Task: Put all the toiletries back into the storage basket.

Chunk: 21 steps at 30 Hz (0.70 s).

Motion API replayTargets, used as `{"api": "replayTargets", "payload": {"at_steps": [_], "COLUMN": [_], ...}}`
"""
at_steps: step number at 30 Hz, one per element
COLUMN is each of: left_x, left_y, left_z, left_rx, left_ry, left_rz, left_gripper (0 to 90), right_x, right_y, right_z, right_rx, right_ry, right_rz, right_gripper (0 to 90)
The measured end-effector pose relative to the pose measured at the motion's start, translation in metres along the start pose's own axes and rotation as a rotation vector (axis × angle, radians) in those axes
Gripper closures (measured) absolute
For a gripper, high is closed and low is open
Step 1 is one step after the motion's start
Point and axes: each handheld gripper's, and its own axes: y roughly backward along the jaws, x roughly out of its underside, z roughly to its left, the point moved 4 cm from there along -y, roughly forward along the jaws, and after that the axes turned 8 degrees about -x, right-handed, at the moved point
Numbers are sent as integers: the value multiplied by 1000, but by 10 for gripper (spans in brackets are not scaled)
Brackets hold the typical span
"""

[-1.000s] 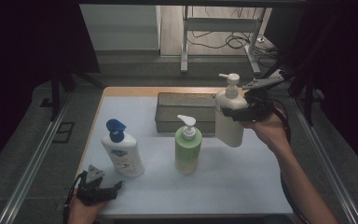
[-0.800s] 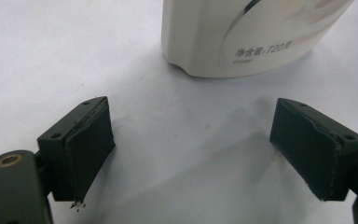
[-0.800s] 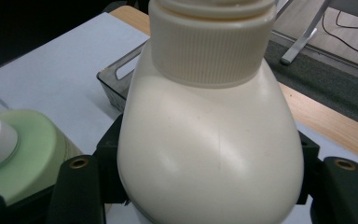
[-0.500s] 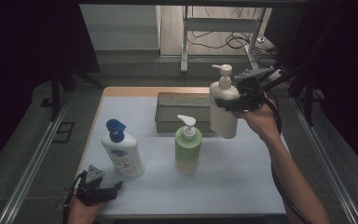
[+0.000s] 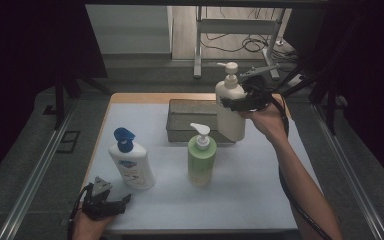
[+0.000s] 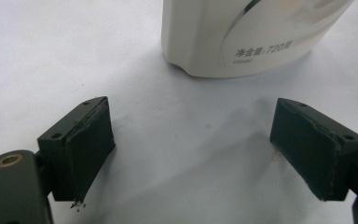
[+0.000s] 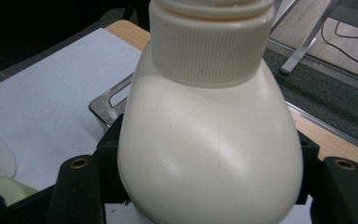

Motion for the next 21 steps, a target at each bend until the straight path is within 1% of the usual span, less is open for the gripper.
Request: {"api": "replayTargets", "payload": {"at_steps": [2, 5, 11, 15, 21], "left_x": [0, 0, 0, 0, 0], "left_y": [0, 0, 0, 0, 0], "left_z": [0, 0, 0, 0, 0], "left_rx": [0, 0, 1, 1, 1], "left_ry": [0, 0, 1, 0, 0], "left_rz": [0, 0, 0, 0, 0], "left_gripper": [129, 129, 129, 129, 129], "right_x": [-1, -5, -10, -16, -23], "right_y": [-1, -9, -18, -27, -36], "right_z": [0, 0, 0, 0, 0], "right_rx": [2, 5, 3, -3, -7], "right_ry": [0, -1, 0, -9, -9], "right_rz": [-2, -5, -9, -21, -35], "right_gripper": [360, 360, 360, 360, 360]}}
